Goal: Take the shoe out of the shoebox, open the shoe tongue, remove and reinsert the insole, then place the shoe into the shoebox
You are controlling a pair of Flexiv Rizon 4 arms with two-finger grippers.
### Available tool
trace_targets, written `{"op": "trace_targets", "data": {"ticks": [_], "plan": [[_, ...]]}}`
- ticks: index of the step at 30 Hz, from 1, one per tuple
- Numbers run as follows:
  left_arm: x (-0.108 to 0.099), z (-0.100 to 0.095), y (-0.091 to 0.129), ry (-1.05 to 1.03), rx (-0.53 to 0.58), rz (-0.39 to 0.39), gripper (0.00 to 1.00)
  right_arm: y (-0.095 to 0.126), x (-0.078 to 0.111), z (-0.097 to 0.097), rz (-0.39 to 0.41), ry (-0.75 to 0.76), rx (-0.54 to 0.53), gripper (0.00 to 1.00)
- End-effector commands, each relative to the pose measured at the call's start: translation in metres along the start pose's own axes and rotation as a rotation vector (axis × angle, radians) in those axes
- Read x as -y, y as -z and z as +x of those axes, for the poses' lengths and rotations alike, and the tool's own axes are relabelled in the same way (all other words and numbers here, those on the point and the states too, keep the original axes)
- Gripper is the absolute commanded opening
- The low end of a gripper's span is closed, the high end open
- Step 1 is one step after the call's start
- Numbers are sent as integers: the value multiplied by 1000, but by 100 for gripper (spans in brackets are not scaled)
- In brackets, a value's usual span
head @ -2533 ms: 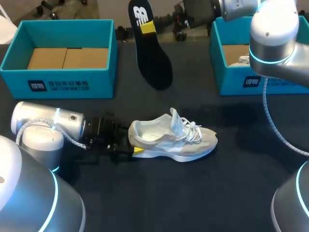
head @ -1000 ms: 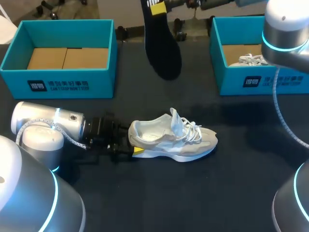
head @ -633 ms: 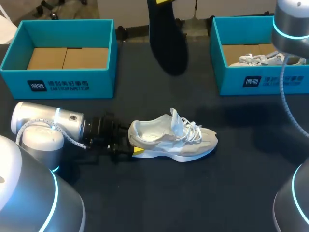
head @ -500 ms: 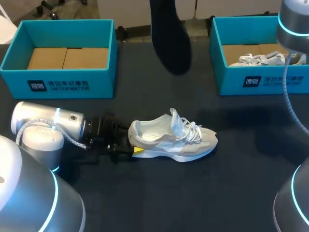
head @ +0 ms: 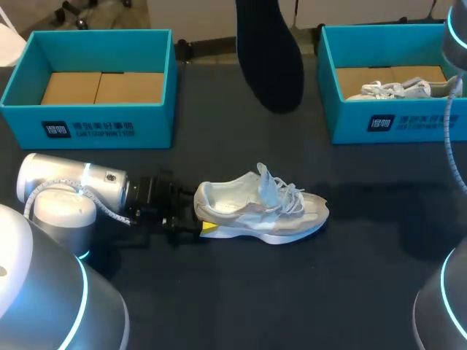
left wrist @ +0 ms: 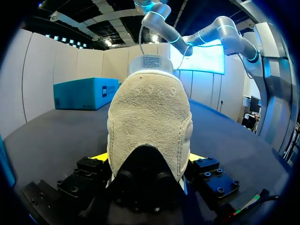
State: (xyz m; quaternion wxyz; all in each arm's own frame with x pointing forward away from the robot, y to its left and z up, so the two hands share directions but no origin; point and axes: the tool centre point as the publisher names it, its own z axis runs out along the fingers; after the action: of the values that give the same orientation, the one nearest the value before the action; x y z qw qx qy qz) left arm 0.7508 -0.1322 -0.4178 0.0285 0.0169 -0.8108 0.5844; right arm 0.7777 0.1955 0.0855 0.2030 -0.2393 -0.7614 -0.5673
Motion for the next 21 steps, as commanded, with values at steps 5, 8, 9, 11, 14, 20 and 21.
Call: {"op": "trace_targets", "data": {"ticks": [5, 8, 9, 11, 14, 20, 21], "plan": [[0, 0, -1, 1, 1, -2, 0, 15, 7, 24, -22, -19, 50, 0], [0, 0, -1, 1, 1, -2, 0, 15, 7, 24, -22, -19, 50, 0], [0, 0, -1, 1, 1, -2, 0, 15, 7, 24, -22, -19, 50, 0], [0, 0, -1, 1, 1, -2, 0, 15, 7, 24, -22, -19, 50, 0], [0, 0, -1, 1, 1, -2, 0, 15, 7, 24, -22, -19, 50, 0], [0, 0, -1, 1, 1, -2, 0, 15, 7, 24, -22, -19, 50, 0], [0, 0, -1, 1, 1, -2, 0, 20, 8, 22, -38, -76, 55, 0]]}}
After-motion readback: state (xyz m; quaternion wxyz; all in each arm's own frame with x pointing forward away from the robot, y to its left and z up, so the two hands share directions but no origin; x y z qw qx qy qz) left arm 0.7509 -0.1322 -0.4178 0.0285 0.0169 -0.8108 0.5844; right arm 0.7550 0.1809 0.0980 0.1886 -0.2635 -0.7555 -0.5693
